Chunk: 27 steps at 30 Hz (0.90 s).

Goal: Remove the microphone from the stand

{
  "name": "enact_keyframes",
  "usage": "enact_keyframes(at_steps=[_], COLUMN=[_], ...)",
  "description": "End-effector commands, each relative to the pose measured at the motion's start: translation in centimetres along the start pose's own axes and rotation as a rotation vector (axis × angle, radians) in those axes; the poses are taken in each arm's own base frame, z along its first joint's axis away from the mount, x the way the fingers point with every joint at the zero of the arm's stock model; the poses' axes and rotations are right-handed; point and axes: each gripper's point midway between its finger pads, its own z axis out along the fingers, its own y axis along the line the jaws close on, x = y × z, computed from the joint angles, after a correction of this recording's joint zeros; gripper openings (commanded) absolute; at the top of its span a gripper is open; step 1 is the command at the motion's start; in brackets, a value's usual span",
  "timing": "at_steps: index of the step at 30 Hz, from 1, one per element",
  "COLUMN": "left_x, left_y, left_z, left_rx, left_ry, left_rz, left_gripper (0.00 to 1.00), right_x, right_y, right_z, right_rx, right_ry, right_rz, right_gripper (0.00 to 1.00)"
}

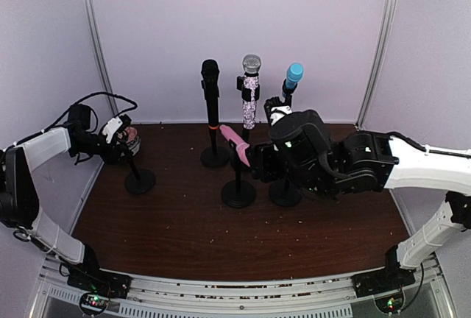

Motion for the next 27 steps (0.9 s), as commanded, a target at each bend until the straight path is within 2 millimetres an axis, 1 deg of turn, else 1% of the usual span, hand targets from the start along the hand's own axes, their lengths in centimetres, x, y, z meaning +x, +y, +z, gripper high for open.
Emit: enact_keyframes(at_steps=[1,2,3,6,7,9,12,17,19,21,23,25,27], left_x=[-0.9,-1.0,-1.0,-1.2,-1.2,-1.6,-2.9,-6.6,-8.0,-9.0,-10.0,-10.7,-11.4], left_y=[1.4,1.3,1.2,1.1,1.1,1.2,1.0,-0.3,-1.1,-2.3,-4.1,-6.2,-8.3], left_z=[-1.5,-1.8,-2.1,-3.0,-3.4,-4.3,-6.2,-9.7,-10.5,-10.6,-10.0,-8.8,-7.2], left_rx=[-0.077,-0.084,-0.093,-0.117,-0.125,-0.148,-0.17,-0.149,-0.111,-0.063,-0.008,0.048,0.1], left_ry=[-0.017,-0.02,-0.022,-0.017,-0.012,-0.006,-0.017,-0.098,-0.131,-0.152,-0.164,-0.168,-0.178], left_rz=[0.06,0.062,0.059,0.056,0.05,0.03,0.009,0.017,0.01,0.012,0.028,0.049,0.061], left_gripper=[0.76,0.83,0.87,0.96,0.98,0.98,0.98,0.98,0.98,0.98,0.98,0.98,0.98], right_x=[0.8,0.7,0.6,0.3,0.3,0.7,1.4,3.0,3.3,3.5,3.5,3.3,3.2], right_y=[-0.3,-0.1,0.0,0.6,0.7,0.5,0.3,0.3,0.1,0.1,0.1,0.2,0.1], right_z=[1.4,1.6,1.9,2.3,2.5,3.1,3.9,5.4,6.0,6.4,6.7,7.0,7.2], right_rx=[0.018,0.015,0.012,-0.001,-0.003,0.01,0.028,0.025,0.036,0.043,0.039,0.03,0.028], right_ry=[0.087,0.098,0.109,0.13,0.14,0.175,0.218,0.31,0.331,0.343,0.349,0.355,0.361], right_rz=[-0.016,-0.023,-0.036,-0.061,-0.065,-0.079,-0.096,-0.116,-0.125,-0.126,-0.124,-0.115,-0.11], right_gripper=[0.74,0.75,0.76,0.77,0.77,0.76,0.74,0.71,0.7,0.68,0.66,0.62,0.55])
